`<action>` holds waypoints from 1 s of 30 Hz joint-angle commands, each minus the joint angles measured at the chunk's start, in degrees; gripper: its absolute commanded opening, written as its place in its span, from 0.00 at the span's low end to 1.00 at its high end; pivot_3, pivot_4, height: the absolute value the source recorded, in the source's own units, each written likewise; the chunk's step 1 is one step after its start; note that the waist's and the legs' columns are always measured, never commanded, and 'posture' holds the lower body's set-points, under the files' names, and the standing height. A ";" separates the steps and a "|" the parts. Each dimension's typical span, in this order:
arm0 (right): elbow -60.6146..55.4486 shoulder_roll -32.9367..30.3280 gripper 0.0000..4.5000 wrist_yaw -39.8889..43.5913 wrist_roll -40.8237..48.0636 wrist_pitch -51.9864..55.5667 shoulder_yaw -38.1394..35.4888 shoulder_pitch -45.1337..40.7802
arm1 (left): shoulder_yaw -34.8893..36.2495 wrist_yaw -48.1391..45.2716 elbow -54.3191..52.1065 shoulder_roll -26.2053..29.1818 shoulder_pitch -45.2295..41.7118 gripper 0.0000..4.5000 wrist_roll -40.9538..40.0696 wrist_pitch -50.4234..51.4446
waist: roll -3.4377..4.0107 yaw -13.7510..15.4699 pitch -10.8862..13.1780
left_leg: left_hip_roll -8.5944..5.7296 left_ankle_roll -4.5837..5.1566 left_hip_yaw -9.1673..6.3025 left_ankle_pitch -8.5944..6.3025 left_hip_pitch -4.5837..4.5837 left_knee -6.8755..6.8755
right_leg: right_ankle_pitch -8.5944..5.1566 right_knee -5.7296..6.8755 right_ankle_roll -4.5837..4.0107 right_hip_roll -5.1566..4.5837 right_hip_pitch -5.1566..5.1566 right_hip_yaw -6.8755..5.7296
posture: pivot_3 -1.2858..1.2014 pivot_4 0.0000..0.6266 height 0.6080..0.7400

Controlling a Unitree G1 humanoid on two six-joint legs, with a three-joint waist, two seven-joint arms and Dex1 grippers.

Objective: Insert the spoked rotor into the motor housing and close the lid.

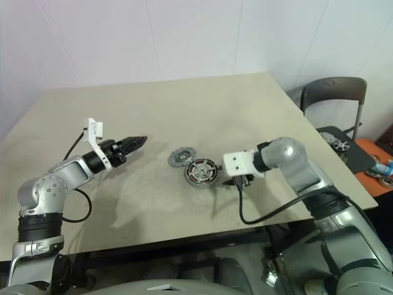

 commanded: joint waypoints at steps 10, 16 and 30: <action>19.40 5.96 0.49 2.13 -6.67 -20.75 4.50 -14.24 | 0.49 0.83 -3.52 -1.38 1.02 0.52 -0.12 -0.89 | -0.04 -0.09 -0.02 | 0.00 -0.04 0.06 0.02 0.06 0.06 | 0.00 0.17 -0.04 0.00 0.00 0.08 | 0.52 0.00 1.00; 24.84 8.69 0.49 2.10 -8.78 -25.18 6.13 -16.09 | 1.84 2.07 -4.90 -1.39 2.12 0.52 -1.00 -0.69 | -0.04 -0.08 -0.02 | 0.00 -0.04 0.06 0.03 0.08 0.09 | 0.01 0.25 -0.04 0.01 -0.01 0.14 | 0.52 0.00 1.00; 30.45 11.23 0.49 0.74 -10.84 -28.76 6.23 -17.78 | 1.76 2.52 -4.68 -1.32 0.90 0.52 -1.14 -0.44 | -0.03 -0.12 -0.01 | -0.01 -0.05 0.06 0.03 0.07 0.46 | 0.01 0.54 -0.04 0.02 0.01 0.14 | 0.52 0.00 1.00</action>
